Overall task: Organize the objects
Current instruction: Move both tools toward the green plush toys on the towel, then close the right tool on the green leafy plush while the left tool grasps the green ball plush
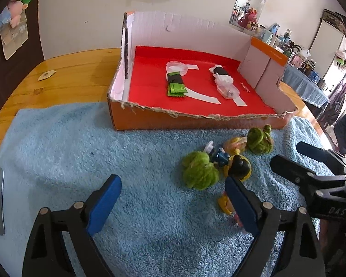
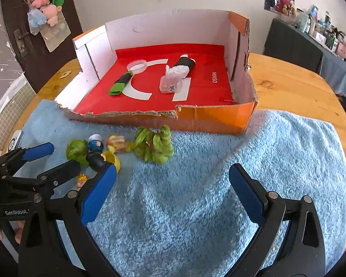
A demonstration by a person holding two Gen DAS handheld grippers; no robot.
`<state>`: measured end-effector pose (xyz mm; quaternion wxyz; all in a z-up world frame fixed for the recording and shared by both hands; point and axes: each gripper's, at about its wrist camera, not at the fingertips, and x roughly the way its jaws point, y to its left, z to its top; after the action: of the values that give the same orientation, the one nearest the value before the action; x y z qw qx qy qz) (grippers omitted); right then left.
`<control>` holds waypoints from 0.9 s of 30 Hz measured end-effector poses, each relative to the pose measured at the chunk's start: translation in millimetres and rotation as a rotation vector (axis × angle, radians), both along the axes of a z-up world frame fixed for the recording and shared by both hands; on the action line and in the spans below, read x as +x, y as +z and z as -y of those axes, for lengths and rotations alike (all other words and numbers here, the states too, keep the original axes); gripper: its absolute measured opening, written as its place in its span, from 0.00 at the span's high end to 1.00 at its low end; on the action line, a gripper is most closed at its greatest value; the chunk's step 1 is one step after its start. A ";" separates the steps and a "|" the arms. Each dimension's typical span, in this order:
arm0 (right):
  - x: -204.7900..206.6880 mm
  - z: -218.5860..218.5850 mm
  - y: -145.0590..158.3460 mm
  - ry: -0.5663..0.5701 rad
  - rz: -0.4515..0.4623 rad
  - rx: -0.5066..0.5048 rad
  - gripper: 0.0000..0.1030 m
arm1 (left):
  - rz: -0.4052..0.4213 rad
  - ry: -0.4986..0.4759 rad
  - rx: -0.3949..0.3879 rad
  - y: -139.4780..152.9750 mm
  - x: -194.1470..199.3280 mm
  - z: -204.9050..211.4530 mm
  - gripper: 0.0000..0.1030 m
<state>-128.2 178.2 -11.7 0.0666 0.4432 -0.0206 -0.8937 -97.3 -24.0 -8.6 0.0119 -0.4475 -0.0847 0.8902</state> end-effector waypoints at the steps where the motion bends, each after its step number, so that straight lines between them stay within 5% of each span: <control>1: -1.6 0.4 -0.6 0.000 0.000 0.001 0.04 | -0.001 -0.003 -0.003 -0.1 -0.5 -0.7 0.12; 10: -11.9 0.7 -5.3 0.006 0.006 0.011 0.05 | 0.001 -0.027 -0.008 -2.8 -5.8 -4.8 0.27; 27: -27.4 10.7 -12.8 0.070 0.020 -0.032 0.67 | -0.007 -0.093 0.030 -0.4 -4.2 -18.5 0.68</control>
<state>-155.5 167.4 -24.4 0.1044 0.4513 -0.0200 -0.8860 -101.5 -5.5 -9.0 0.0605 -0.4477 -0.0771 0.8888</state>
